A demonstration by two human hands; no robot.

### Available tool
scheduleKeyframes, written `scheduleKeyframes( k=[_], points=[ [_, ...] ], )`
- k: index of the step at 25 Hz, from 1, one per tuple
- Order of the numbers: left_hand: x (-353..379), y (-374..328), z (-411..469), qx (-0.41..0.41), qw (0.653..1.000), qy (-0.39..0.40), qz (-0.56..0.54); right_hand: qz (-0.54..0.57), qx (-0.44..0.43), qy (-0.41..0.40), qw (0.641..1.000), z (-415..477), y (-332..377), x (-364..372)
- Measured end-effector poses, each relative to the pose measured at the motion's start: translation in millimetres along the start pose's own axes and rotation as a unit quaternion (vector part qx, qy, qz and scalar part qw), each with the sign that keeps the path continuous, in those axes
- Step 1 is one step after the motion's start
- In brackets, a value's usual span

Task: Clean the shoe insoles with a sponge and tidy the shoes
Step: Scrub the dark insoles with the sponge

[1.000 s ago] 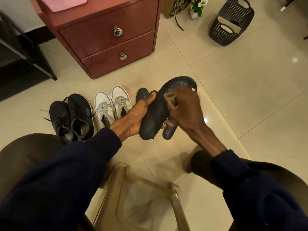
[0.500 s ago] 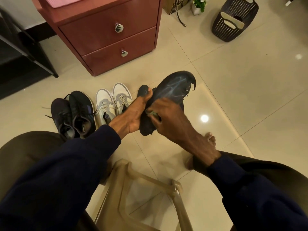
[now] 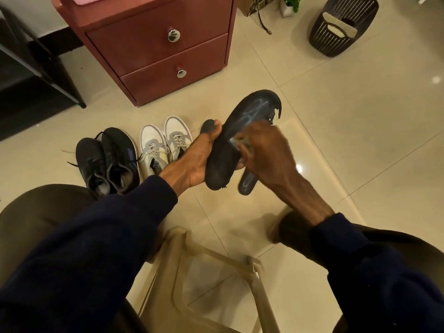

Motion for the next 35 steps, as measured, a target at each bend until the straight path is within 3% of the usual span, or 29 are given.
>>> scheduleKeyframes(
  k=[2,7,12,16,20,24,28,32,35],
  points=[
    [7.9,-0.6,-3.5,0.000,1.000,0.009,-0.021,-0.001,0.086,-0.037,0.996,-1.1,-27.0,-10.2],
    [3.7,-7.5,-4.1,-0.009,0.998,0.028,-0.050,0.020,-0.063,0.049,0.997,-15.4,53.3,29.4],
    [14.7,-19.1,-6.9,0.028,0.987,0.091,-0.132,0.089,0.073,-0.062,0.991,-12.1,9.8,6.5],
    [7.6,-24.7,-5.2,0.042,0.980,0.089,-0.170,0.158,0.027,-0.017,0.987,-18.6,39.3,21.0],
    [14.9,-35.5,-8.6,0.056,0.971,0.121,-0.198,0.129,0.080,-0.065,0.986,-13.2,4.2,11.5],
    [15.4,-37.1,-7.3,0.057,0.969,0.122,-0.206,0.176,0.010,-0.021,0.984,-18.7,30.2,22.2],
    [11.8,-39.4,-7.1,0.062,0.970,0.110,-0.206,0.157,0.071,-0.055,0.983,-15.5,-1.3,16.7],
    [11.4,-40.2,-7.3,0.062,0.970,0.115,-0.205,0.184,0.000,-0.006,0.983,-20.2,31.8,26.7],
    [11.4,-38.1,-7.4,0.062,0.977,0.112,-0.173,0.146,0.058,-0.056,0.986,-13.6,3.4,15.7]
  ],
)
Point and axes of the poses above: each hand's wrist, its own z-axis towards the middle knuckle, its own x-axis out of the palm, y = z × x, the point moved 7 cm from there along z, towards the middle knuckle, and after that the axes turned 8 degrees about -z, right-handed, at the moved point
